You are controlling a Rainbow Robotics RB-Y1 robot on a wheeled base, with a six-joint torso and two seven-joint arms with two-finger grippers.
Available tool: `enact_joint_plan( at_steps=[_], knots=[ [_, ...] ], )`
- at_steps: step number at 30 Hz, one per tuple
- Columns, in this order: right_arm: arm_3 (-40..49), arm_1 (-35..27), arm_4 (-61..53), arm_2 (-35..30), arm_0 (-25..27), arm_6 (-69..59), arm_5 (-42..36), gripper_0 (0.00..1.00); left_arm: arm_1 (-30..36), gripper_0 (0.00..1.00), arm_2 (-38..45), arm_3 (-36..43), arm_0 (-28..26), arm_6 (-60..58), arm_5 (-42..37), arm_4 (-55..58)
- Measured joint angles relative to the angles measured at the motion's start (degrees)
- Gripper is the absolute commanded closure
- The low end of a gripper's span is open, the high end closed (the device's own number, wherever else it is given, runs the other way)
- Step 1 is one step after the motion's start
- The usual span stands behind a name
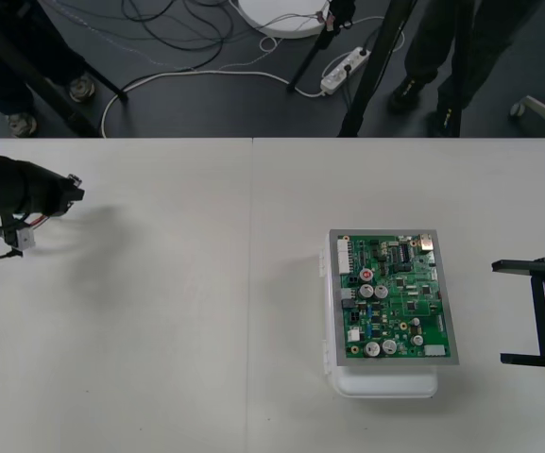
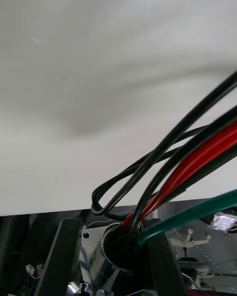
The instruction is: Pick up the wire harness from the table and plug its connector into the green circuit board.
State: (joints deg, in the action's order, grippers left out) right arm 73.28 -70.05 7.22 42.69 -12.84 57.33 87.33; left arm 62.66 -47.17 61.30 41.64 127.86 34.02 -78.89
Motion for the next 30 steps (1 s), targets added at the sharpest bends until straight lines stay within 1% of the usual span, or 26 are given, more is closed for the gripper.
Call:
enact_joint_plan(
  at_steps=[3, 6, 12, 16, 22, 24, 26, 30],
  knots=[
    [0.0, 0.0, 0.0, 0.0, 0.0, 0.0, 0.0, 0.00, 0.8, 1.00, 0.0, 2.5, 0.0, -1.8, 0.5, -2.9],
    [0.0, 0.0, 0.0, 0.0, 0.0, 0.0, 0.0, 0.00, 1.6, 1.00, 0.0, 4.8, 0.0, -6.6, 0.8, -5.7],
    [0.0, 0.0, 0.0, 0.0, 0.0, 0.0, 0.0, 0.00, 3.4, 1.00, 0.0, 8.9, 0.0, -23.9, 1.3, -8.6],
    [0.0, 0.0, 0.0, 0.0, 0.0, 0.0, 0.0, 0.00, 5.0, 1.00, 0.0, 11.4, 0.0, -31.5, 2.5, -9.0],
    [0.0, 0.0, 0.0, 0.0, 0.0, 0.0, 0.1, 0.00, 7.3, 1.00, 0.1, 14.4, 0.0, -32.6, 5.0, -9.1],
    [0.0, 0.0, 0.0, 0.0, 0.0, 0.0, 0.1, 0.00, 8.1, 1.00, 0.2, 15.2, 0.0, -35.0, 5.9, -8.6],
    [0.0, 0.0, 0.0, 0.0, 0.0, 0.0, 0.1, 0.00, 8.8, 1.00, 0.4, 16.2, 0.0, -39.2, 6.7, -7.4],
    [0.0, 0.0, 0.0, 0.0, 0.0, 0.0, 0.1, 0.00, 10.6, 1.00, 0.7, 18.8, 0.0, -52.5, 7.8, -4.5]
  ],
)
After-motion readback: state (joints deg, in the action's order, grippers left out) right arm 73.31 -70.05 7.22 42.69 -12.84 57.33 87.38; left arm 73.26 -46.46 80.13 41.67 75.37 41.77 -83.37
